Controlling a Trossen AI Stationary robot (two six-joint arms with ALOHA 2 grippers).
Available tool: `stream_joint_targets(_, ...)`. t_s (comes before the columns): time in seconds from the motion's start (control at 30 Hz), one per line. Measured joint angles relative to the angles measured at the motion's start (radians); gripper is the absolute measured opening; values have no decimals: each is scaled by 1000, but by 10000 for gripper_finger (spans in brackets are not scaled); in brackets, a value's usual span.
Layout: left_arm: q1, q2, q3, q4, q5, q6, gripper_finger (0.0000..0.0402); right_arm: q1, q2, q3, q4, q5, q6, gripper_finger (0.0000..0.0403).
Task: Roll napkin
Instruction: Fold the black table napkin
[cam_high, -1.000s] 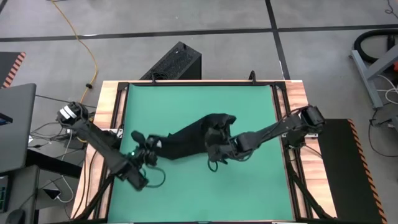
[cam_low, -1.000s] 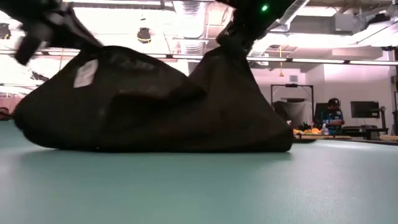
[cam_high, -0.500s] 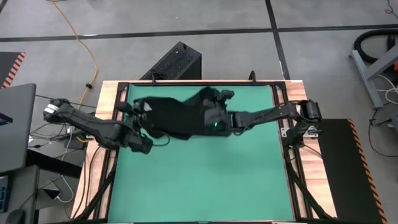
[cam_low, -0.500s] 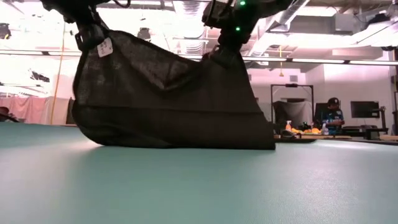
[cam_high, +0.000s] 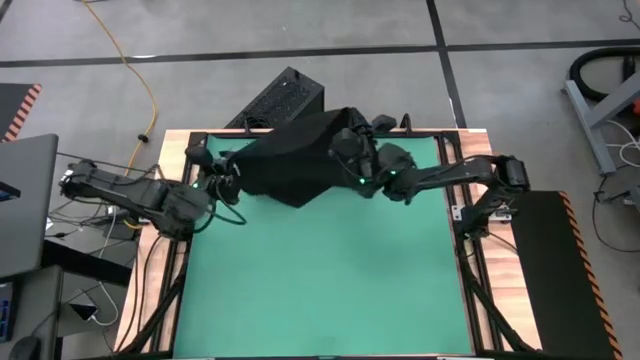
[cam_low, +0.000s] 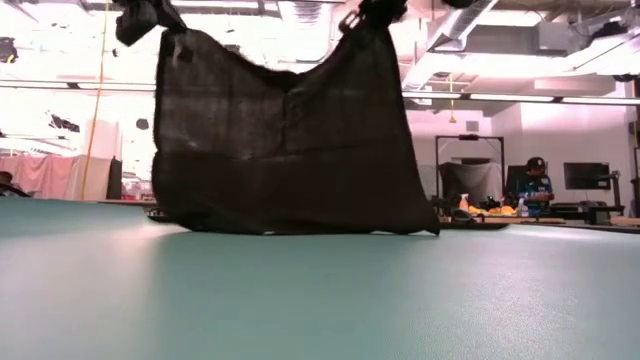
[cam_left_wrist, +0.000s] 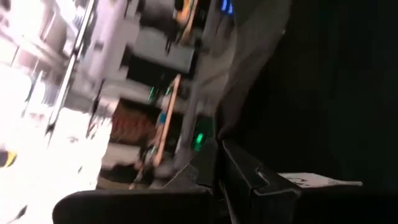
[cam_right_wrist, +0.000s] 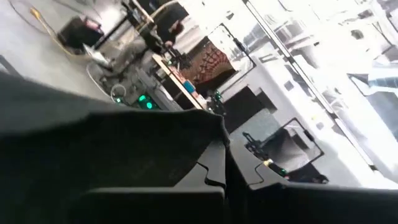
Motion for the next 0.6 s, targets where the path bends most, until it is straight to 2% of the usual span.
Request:
stream_joint_targets(0.13, -12, -20, 0, 190, 124, 128, 0, 80, -31, 0, -6, 12, -2, 13)
stream_joint_targets(0.3, -74, -14, 0, 213, 172, 101, 0, 205, -45, 0, -107, 37, 46, 13)
stream_joint_targets(0.37, -116, -7, 0, 166, 175, 52, 0, 256, -39, -6, -162, 49, 90, 13)
stream_joint_targets(0.47, -199, 2, 0, 67, 189, -90, 0, 332, -24, -20, -267, 129, 191, 13)
stream_joint_targets(0.6, -310, 3, 0, -35, 320, -356, 0, 435, 12, -27, -523, 250, 428, 13)
